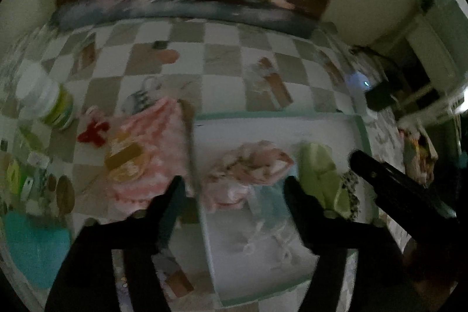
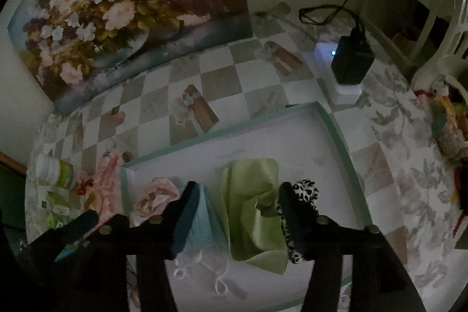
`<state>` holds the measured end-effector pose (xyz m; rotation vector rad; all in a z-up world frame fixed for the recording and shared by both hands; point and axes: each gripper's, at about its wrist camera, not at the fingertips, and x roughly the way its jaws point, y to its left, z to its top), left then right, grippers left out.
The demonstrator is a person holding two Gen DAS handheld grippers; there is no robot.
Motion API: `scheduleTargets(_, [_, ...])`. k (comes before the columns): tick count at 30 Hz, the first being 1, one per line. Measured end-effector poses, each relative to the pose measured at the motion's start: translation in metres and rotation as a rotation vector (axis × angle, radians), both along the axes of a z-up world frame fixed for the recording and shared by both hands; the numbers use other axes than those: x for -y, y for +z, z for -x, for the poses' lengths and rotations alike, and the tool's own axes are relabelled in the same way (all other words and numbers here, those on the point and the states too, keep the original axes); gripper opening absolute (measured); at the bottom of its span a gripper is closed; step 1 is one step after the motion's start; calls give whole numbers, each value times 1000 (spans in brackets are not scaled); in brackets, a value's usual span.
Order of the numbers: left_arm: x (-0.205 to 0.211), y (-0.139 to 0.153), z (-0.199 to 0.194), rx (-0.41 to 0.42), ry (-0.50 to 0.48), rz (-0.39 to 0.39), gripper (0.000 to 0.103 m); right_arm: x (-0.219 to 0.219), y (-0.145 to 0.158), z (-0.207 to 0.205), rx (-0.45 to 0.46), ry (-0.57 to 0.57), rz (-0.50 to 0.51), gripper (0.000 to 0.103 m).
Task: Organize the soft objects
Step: 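Move both open tools back toward the remaining pile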
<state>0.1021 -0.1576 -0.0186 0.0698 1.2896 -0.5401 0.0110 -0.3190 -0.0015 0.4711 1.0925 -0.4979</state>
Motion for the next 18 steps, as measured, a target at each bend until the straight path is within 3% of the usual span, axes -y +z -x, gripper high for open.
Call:
scheduleTargets(4, [-18,-4,-11,0,64,-12,85,-1,-4,-3,-28,-7,21,82])
scheduleTargets(7, [-36,-7,-20,-6,129,-2,88,3,-9,-2,-49,-16,17,86])
scheduleTargets(9, [-50,-10,-27,-22,176,13,97,6,-11,0,-52,-28,8,89])
scheduleTargets(13, [-78,-11,-40,-37,259,33,98,10,-11,4,-52,-54,15,101])
scheduleTargets(18, [-118,-3,-52,-3,358,43,98,11,-11,4,-48,-64,13,103])
